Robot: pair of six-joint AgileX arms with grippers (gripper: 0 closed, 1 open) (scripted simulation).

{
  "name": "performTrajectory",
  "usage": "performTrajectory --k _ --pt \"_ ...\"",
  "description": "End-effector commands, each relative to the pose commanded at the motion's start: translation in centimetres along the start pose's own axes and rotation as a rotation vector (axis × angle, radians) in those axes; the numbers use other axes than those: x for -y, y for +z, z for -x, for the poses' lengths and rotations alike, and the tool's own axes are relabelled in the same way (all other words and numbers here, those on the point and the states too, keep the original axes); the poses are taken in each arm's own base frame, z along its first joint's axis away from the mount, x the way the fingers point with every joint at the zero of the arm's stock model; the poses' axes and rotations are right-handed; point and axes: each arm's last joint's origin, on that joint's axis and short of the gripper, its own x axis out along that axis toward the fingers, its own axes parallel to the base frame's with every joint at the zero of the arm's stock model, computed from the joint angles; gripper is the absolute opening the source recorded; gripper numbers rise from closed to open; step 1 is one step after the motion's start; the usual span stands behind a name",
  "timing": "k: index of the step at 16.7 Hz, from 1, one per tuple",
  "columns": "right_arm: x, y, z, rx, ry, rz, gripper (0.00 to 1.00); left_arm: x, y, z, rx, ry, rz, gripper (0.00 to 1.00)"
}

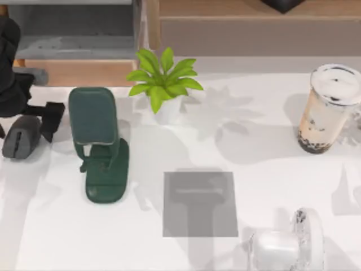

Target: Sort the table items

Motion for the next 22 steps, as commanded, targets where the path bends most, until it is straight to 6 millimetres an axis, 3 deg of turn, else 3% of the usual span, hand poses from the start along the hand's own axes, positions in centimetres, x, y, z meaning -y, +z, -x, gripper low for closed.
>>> performTrajectory --k 3,16,22 --pt "0.00 0.00 0.00 0.000 0.000 0.000 1.00 0.00 0.00 -0.01 0.000 0.000 0.000 1.00" --pt "0.00 0.00 0.00 0.000 0.000 0.000 1.00 0.00 0.00 -0.01 0.000 0.000 0.000 0.02" --pt "0.00 0.00 0.00 0.000 0.000 0.000 1.00 0.00 0.00 -0.01 0.000 0.000 0.000 0.00"
